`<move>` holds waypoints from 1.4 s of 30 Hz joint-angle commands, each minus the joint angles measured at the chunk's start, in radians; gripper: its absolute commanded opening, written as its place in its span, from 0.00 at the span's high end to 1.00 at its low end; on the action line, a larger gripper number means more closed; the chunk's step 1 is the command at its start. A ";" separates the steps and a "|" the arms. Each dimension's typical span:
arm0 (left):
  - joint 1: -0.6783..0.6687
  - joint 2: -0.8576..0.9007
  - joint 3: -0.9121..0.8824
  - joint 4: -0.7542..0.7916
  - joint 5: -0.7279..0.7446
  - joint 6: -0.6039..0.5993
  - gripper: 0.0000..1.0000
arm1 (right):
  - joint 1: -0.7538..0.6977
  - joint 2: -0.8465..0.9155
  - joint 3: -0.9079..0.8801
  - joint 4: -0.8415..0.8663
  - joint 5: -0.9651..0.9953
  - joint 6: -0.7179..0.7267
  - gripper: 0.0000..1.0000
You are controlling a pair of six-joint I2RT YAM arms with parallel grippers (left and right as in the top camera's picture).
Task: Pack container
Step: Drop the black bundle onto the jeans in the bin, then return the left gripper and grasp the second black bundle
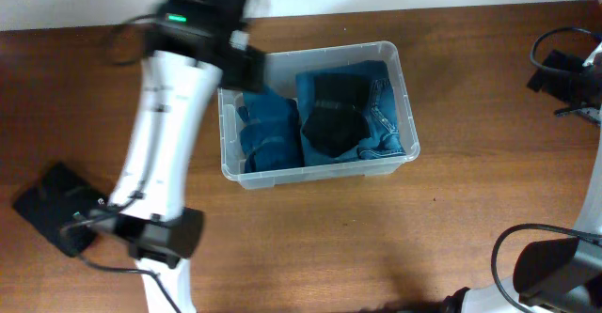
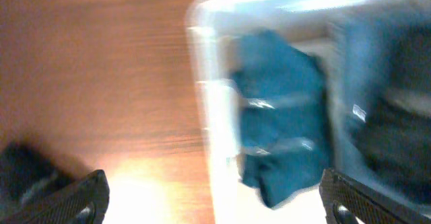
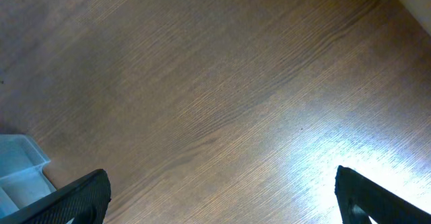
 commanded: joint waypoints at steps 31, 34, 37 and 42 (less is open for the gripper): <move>0.679 -0.194 -1.047 0.520 -0.093 -0.167 0.01 | -0.002 0.001 0.006 0.003 0.008 0.004 0.02; 0.712 -0.193 -1.062 0.523 -0.128 -0.156 0.00 | -0.002 0.001 0.006 0.003 0.008 0.004 0.02; 0.750 -0.193 -1.065 0.545 -0.128 -0.130 0.01 | -0.002 0.001 0.006 0.003 0.008 0.004 0.02; 0.805 -0.193 -1.125 0.610 -0.130 -0.101 0.01 | -0.002 0.001 0.006 0.003 0.008 0.004 0.02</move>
